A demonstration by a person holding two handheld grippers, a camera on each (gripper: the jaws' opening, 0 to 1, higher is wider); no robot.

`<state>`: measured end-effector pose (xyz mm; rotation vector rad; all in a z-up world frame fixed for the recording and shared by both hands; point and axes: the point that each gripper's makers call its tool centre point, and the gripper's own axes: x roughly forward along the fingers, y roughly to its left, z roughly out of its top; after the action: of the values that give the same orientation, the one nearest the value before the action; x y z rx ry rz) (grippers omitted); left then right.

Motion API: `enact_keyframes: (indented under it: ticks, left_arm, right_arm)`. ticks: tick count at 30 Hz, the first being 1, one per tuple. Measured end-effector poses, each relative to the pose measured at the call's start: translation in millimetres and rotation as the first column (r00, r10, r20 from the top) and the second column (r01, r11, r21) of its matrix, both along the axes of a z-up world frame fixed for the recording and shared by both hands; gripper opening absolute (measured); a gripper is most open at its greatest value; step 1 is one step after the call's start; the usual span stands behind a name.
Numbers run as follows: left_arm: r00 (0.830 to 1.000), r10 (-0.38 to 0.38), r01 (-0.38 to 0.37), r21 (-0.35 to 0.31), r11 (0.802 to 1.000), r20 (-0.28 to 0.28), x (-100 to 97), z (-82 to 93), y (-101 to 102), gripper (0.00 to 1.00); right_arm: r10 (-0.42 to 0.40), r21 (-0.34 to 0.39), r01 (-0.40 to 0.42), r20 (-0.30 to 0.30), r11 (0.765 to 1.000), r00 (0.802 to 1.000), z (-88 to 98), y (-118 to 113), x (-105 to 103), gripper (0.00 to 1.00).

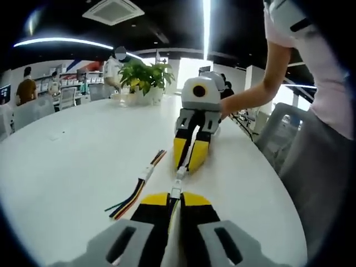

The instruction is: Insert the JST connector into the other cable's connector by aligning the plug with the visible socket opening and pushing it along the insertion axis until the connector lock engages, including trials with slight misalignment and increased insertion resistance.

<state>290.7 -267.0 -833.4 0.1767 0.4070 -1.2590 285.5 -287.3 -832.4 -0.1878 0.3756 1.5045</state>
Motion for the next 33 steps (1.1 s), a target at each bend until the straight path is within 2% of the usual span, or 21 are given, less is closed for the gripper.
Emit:
enact_keyframes:
  ticks: [24,33]
  left_arm:
    - [0.999,-0.051,0.052,0.049,0.997,-0.006,3.2,-7.0,6.3,0.01]
    - [0.996,-0.091,0.092,0.098,0.991,-0.013,1.6,-11.5,5.6,0.01]
  right_arm:
    - [0.064,-0.028,-0.063,0.018,0.998,0.998,-7.2,5.0,-0.7,0.04]
    - [0.137,-0.072,-0.133,0.055,0.988,0.989,-12.3,4.5,-3.0,0.03]
